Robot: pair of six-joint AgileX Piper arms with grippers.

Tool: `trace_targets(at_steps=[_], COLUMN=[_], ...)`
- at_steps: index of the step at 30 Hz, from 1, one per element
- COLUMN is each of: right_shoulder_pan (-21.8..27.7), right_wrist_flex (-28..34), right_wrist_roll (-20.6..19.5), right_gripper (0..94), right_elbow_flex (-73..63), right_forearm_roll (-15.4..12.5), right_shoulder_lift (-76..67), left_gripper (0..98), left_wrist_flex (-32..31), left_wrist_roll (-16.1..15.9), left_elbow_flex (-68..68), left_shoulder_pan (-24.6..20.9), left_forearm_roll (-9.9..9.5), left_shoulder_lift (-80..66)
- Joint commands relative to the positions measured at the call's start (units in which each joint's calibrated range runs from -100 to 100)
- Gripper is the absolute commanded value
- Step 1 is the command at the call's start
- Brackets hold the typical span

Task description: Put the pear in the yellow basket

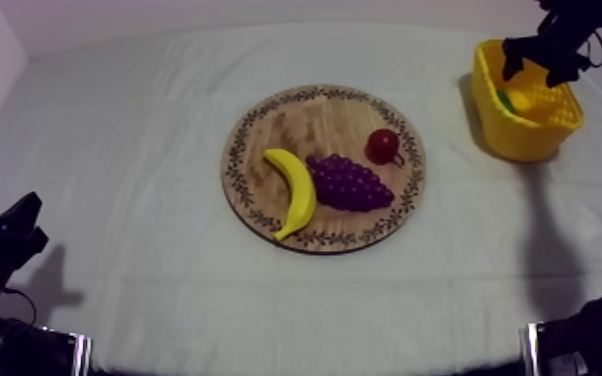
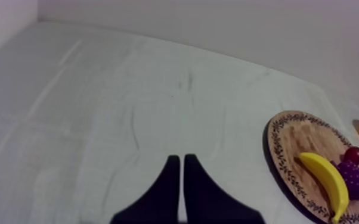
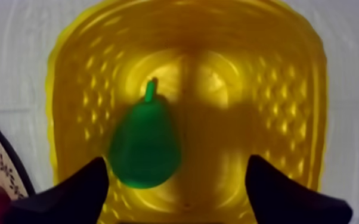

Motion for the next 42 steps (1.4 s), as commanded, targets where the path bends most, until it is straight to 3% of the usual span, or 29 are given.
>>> trace_targets(at_steps=[1, 6, 15, 26, 37, 42], right_shoulder_pan=[0.1, 0.2, 0.5, -1.2, -1.8, -1.6], right_wrist_flex=[-1.1, -3.1, -3.8, -9.4, -14.4, -16.5], right_wrist_roll=[0.8, 0.4, 0.6, -1.3, -1.7, 0.8], right_gripper=[63.3, 54.7, 52.2, 27.9, 5.0, 1.3], right_elbow_flex=[1.0, 3.6, 8.1, 22.3, 42.1, 52.0], right_forearm_roll=[0.5, 1.4, 1.0, -0.7, -4.8, -7.9], right_shoulder_lift=[-0.9, -5.3, -18.5, -42.3, -68.9, -79.7], left_gripper=[0.1, 0.1, 0.1, 0.1, 0.1, 0.1], left_wrist_flex=[0.0, 0.0, 0.0, 0.0, 0.0, 0.0], left_wrist_roll=[0.0, 0.0, 0.0, 0.0, 0.0, 0.0], left_elbow_flex=[0.0, 0.0, 0.0, 0.0, 0.0, 0.0], left_shoulder_pan=[0.0, 0.0, 0.0, 0.0, 0.0, 0.0], left_forearm_roll=[-0.02, -0.02, -0.02, -0.02, -0.02, -0.02], left_shoulder_lift=[0.0, 0.0, 0.0, 0.0, 0.0, 0.0])
